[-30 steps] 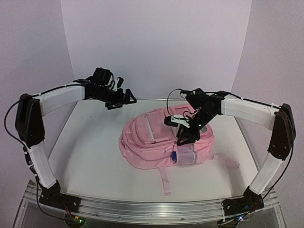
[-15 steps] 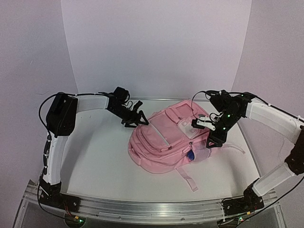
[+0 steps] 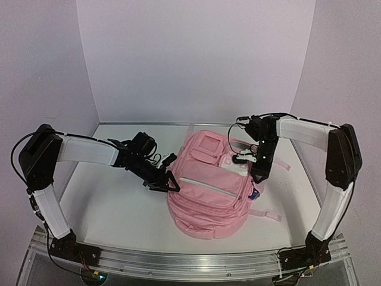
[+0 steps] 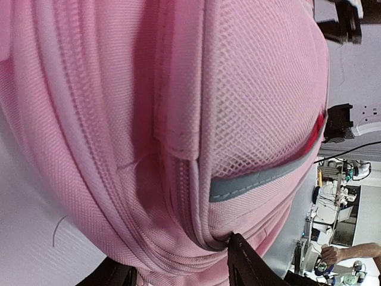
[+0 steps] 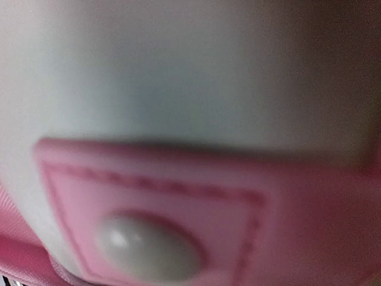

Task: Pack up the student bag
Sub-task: Adjust the student bag at the center of the board, then reset both arms

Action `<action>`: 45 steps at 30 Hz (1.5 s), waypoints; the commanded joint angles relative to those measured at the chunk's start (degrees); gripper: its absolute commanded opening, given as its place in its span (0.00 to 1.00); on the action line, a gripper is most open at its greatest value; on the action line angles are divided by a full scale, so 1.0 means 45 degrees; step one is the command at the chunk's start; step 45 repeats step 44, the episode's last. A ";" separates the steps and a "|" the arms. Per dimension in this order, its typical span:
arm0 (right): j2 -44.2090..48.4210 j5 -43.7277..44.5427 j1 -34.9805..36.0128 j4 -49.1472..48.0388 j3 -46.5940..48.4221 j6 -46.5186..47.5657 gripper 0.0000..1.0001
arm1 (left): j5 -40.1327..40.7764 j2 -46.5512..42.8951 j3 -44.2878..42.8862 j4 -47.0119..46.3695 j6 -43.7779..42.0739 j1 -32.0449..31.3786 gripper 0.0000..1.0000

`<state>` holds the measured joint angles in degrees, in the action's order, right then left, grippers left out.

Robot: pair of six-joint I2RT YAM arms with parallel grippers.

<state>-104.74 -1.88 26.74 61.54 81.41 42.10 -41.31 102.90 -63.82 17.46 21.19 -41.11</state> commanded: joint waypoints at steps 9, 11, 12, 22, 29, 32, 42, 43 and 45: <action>-0.3015 -0.3307 0.0537 -0.3437 0.4499 -0.0137 0.63 | 0.2107 -0.2303 0.0583 -0.0251 0.2089 0.0326 0.70; -0.2554 -0.3282 0.0488 -0.3414 0.4570 -0.0594 0.67 | 0.2561 -0.3016 0.0361 0.0059 0.2262 0.0788 0.83; -0.2294 -0.3328 0.0415 -0.3426 0.4643 -0.0824 0.70 | 0.2966 -0.3314 0.0077 0.0448 0.2181 0.0914 0.88; 0.1445 -0.3362 -0.0607 -0.5009 0.4961 -0.4498 0.98 | 0.5025 -0.3145 -0.5752 0.5796 0.0893 0.3412 1.00; 0.3241 -0.2859 -0.1913 -0.5113 0.3378 -0.7963 0.98 | 0.5615 -0.1549 -0.8867 0.8476 0.0628 0.4378 1.00; 0.3884 -0.3648 -0.2724 -0.5121 0.1805 -0.8683 0.98 | 0.5282 -0.1228 -0.8186 0.8123 0.1076 0.4538 1.00; 0.5043 -0.4730 -0.3129 -0.5509 -0.1671 -0.9817 0.98 | 0.3755 -0.1032 -0.4961 0.5274 0.3238 0.4571 1.00; 0.5097 -0.4721 -0.3129 -0.5576 -0.1746 -0.9834 0.98 | 0.3900 -0.1164 -0.4913 0.5200 0.3255 0.4574 1.00; 0.5110 -0.4719 -0.3130 -0.5622 -0.1790 -0.9844 0.98 | 0.4113 -0.1198 -0.4928 0.5239 0.3240 0.4581 1.00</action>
